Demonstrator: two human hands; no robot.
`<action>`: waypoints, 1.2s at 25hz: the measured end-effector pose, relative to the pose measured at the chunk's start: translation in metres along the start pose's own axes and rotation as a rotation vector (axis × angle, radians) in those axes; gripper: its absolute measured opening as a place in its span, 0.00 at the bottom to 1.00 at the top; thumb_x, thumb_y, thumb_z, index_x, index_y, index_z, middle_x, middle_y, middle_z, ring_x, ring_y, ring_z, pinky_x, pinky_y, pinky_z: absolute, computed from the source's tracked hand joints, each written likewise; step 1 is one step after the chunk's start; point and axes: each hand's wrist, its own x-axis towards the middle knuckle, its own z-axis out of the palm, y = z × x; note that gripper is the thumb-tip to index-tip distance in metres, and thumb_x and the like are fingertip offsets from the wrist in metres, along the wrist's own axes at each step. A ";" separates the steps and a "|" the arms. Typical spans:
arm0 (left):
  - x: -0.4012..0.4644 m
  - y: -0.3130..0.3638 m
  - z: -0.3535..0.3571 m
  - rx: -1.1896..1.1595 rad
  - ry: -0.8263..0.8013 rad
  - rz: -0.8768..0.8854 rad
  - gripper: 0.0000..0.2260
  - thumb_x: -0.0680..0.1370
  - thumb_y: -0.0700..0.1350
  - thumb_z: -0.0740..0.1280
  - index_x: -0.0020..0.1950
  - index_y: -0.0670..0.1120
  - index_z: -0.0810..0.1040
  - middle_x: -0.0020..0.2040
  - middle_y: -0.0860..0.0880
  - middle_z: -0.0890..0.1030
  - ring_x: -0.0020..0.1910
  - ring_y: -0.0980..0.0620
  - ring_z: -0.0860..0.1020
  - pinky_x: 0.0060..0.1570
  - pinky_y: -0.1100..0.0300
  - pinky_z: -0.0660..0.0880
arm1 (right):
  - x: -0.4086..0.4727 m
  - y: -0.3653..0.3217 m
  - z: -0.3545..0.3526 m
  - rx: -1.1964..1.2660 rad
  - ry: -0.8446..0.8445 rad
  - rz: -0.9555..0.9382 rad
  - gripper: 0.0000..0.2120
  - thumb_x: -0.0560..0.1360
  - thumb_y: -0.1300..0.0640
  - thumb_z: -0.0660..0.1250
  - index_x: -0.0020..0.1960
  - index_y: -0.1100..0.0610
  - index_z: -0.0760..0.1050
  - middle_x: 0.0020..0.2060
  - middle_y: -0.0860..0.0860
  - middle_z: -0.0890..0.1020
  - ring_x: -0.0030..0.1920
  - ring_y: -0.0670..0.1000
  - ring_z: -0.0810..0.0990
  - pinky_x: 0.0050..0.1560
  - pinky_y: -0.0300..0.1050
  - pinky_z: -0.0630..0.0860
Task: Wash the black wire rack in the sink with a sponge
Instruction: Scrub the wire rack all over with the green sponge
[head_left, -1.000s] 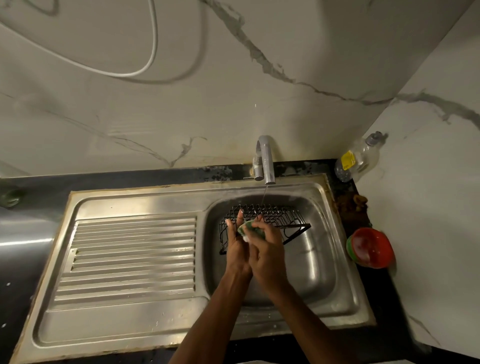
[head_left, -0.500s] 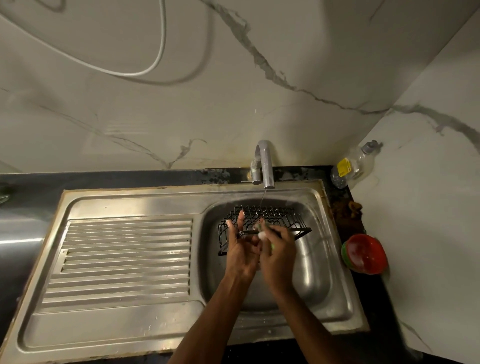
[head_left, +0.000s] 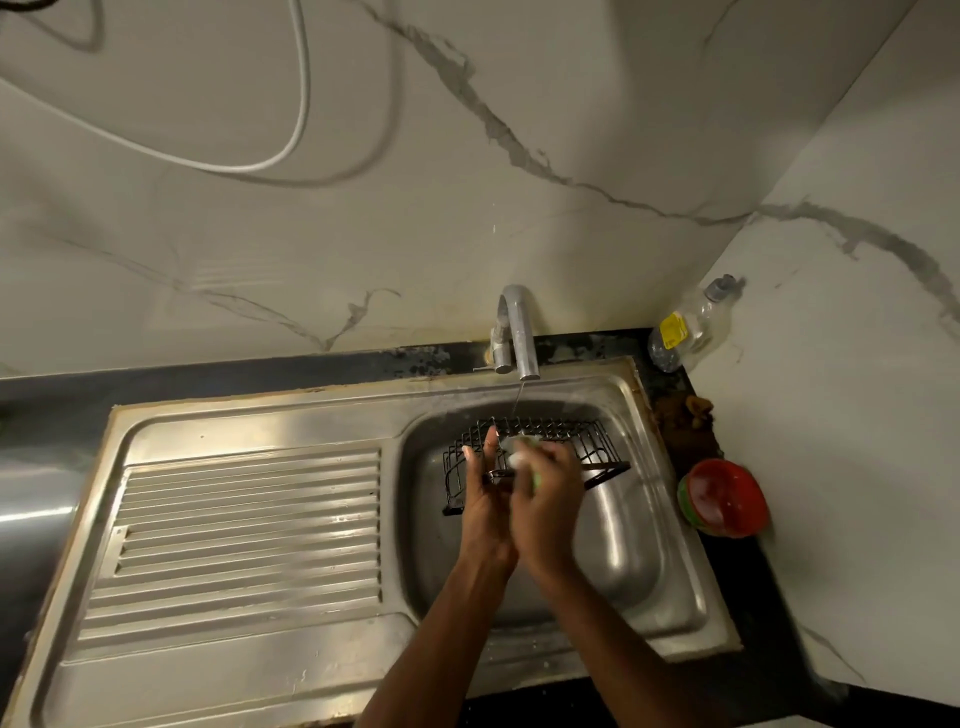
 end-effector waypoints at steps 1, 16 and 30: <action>0.001 -0.001 -0.002 -0.005 -0.019 -0.006 0.24 0.82 0.61 0.63 0.72 0.48 0.76 0.58 0.43 0.80 0.56 0.48 0.80 0.58 0.53 0.78 | -0.010 -0.008 0.002 0.004 -0.044 -0.099 0.15 0.77 0.69 0.65 0.60 0.58 0.83 0.53 0.53 0.79 0.54 0.49 0.76 0.55 0.33 0.70; -0.001 0.002 0.012 0.017 -0.023 -0.016 0.15 0.82 0.53 0.67 0.63 0.45 0.83 0.56 0.42 0.85 0.55 0.47 0.83 0.67 0.51 0.74 | 0.013 0.019 -0.016 -0.123 -0.016 -0.049 0.20 0.72 0.72 0.69 0.62 0.59 0.82 0.53 0.53 0.80 0.55 0.55 0.79 0.54 0.42 0.75; -0.005 -0.001 0.002 0.026 -0.035 -0.165 0.13 0.78 0.61 0.70 0.58 0.57 0.84 0.53 0.51 0.82 0.51 0.58 0.82 0.53 0.65 0.79 | -0.008 -0.014 -0.005 -0.109 -0.086 -0.336 0.16 0.78 0.62 0.60 0.60 0.60 0.82 0.50 0.53 0.78 0.51 0.53 0.77 0.50 0.43 0.78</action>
